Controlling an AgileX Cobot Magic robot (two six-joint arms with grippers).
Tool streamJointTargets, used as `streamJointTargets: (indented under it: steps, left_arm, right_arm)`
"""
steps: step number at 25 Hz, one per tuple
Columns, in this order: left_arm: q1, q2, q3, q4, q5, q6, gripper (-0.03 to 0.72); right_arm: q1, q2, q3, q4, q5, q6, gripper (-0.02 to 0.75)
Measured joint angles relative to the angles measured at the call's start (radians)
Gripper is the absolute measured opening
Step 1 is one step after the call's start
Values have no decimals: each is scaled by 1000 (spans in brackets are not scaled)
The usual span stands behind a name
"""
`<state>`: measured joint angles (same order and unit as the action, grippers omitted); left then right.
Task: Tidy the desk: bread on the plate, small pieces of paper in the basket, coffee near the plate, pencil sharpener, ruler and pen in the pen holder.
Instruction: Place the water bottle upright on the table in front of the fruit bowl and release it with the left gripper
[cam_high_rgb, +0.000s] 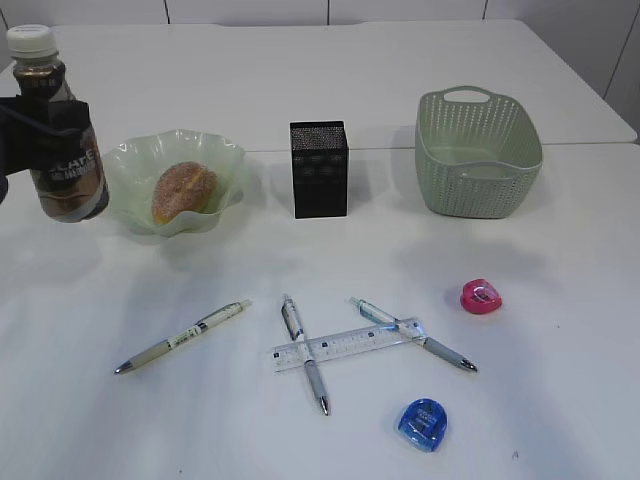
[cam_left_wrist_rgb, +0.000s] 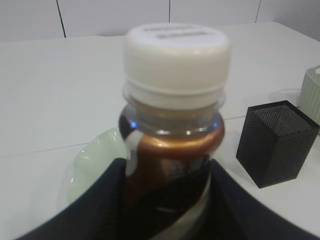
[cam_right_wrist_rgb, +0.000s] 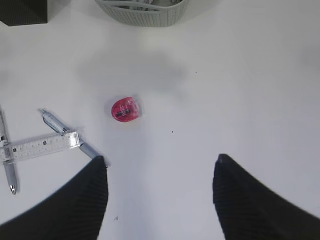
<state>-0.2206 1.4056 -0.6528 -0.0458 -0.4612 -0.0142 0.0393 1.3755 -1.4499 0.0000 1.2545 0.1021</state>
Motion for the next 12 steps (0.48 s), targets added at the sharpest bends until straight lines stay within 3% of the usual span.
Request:
streamJointTargets:
  steps: [12]
  left_arm:
    - [0, 134, 85, -11, -340, -2, 308]
  right_arm:
    - [0, 0, 0, 0, 0, -7, 515]
